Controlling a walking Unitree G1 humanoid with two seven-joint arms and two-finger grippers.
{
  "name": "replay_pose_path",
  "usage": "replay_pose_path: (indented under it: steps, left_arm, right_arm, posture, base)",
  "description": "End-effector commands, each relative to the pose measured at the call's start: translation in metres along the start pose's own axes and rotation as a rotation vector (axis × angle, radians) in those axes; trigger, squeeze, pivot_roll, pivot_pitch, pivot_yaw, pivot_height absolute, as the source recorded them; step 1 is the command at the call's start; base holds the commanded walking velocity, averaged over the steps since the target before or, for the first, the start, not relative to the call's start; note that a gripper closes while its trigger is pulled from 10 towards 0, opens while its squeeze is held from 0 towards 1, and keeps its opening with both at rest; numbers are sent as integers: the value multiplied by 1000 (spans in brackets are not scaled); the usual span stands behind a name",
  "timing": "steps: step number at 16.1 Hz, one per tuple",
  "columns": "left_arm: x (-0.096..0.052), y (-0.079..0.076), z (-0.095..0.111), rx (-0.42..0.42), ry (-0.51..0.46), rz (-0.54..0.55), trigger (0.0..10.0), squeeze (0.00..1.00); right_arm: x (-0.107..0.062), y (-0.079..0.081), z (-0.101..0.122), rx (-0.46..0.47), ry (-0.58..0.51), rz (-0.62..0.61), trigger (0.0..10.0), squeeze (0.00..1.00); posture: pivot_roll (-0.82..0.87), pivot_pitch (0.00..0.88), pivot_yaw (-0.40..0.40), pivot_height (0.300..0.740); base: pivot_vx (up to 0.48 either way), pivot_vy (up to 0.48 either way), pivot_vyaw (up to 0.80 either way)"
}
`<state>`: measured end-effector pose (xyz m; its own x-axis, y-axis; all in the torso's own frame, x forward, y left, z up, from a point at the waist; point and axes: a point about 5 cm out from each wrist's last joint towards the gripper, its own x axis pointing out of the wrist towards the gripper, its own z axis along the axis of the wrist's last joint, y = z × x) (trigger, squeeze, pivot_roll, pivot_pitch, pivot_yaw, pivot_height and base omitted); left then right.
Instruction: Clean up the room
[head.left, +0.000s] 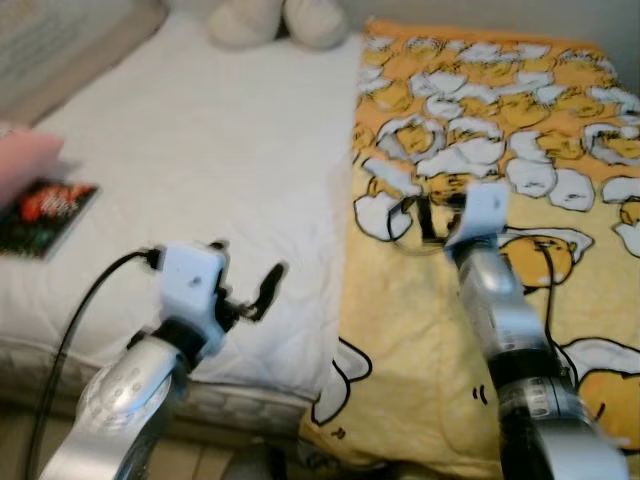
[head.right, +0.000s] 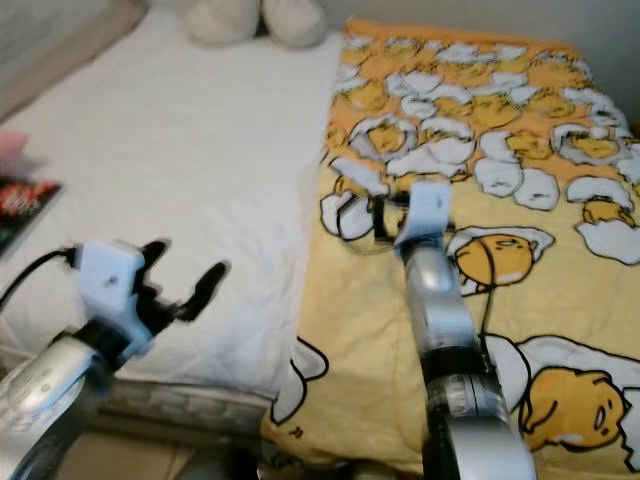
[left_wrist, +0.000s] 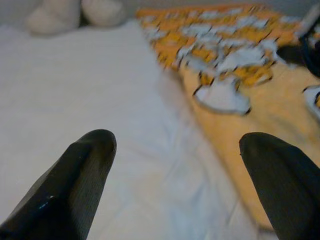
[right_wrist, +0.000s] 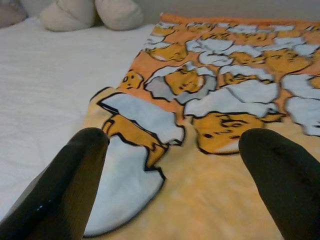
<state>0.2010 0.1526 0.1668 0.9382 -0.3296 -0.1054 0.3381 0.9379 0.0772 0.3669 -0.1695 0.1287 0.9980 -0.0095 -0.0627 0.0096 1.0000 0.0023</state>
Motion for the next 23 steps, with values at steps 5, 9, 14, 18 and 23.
replay_pose_path:
  steps: [5,9,14,18,23]
  left_arm:
    - [-41,-2,6,23,70,86,10000,0]
    - [-57,-4,6,13,114,119,10000,0]
    - [-56,-8,4,1,127,108,10000,0]
    - [-49,-9,4,-6,130,90,10000,0]
    - [-43,-12,3,-17,127,81,10000,0]
  right_arm:
    - [17,32,-11,16,128,72,10000,0]
    - [16,31,-23,60,234,-10,10000,0]
    - [15,52,-26,100,257,102,0,0]
    - [10,88,-24,70,220,302,0,0]
    - [-9,142,-26,58,142,574,0,0]
  posture:
    - [388,316,4,710]
    - [413,384,-7,710]
    - [407,386,-10,710]
    - [349,371,-10,710]
    - [324,357,-19,710]
  base:
    - [0,0,0]
    - [0,0,0]
    - [0,0,0]
    - [0,0,0]
    - [0,0,0]
